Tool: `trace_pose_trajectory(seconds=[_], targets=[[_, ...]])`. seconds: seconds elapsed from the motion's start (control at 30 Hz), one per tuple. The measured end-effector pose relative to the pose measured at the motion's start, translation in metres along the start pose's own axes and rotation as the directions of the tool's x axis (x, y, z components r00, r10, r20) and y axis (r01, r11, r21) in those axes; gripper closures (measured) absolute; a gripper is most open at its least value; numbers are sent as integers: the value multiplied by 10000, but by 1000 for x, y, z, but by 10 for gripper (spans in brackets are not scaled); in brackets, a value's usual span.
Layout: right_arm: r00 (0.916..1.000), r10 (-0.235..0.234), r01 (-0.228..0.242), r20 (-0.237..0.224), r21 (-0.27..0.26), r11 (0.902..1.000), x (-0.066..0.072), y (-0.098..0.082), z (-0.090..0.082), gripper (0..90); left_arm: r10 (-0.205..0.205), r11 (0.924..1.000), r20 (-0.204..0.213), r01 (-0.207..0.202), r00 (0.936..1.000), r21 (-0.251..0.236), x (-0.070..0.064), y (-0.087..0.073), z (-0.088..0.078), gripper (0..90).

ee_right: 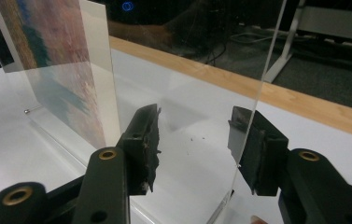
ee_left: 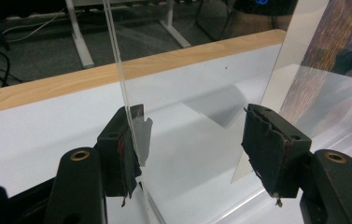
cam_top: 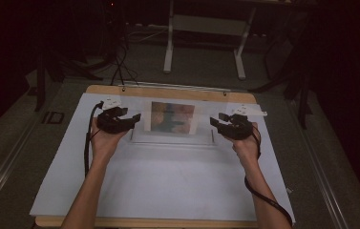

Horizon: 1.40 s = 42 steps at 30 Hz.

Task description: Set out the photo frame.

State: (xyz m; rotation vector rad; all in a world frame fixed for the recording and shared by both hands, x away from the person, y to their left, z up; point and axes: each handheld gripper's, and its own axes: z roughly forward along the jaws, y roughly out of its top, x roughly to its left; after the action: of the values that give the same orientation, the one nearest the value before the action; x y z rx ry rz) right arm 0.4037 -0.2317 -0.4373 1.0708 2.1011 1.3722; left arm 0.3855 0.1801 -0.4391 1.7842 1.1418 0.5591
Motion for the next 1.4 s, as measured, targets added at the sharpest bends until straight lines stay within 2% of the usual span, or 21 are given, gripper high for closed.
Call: trace_pose_trajectory(seconds=[0.57, 0.73, 0.87, 1.17, 1.33, 1.4], targets=[[9991, 408, -409, 61, 257, 9988, 8, -11, -12, 516, -292, 9993, 65, 291, 9996, 243, -12, -9, -9, 387], [9993, 375, -375, 5, 308, 9988, 9, -13, -15, 514, -285, 9992, -20, 285, 9996, 291, -15, -11, -12, 387], [9989, 474, -471, -62, 407, 9981, 7, -18, -14, 504, -110, 9994, -180, 116, 9998, 341, -21, -13, -13, 387], [9989, 444, -439, -142, 335, 9985, 6, -22, -15, 502, -152, 9994, -272, 161, 9995, 322, -25, -16, -16, 387], [9990, 423, -419, -136, 295, 9987, 8, -23, -15, 502, -142, 9996, -182, 147, 9997, 231, -24, -19, -17, 387], [9991, 379, -374, -169, 251, 9990, 8, -24, -16, 504, -68, 10000, -195, 68, 9998, 46, -24, -21, -17, 387]])
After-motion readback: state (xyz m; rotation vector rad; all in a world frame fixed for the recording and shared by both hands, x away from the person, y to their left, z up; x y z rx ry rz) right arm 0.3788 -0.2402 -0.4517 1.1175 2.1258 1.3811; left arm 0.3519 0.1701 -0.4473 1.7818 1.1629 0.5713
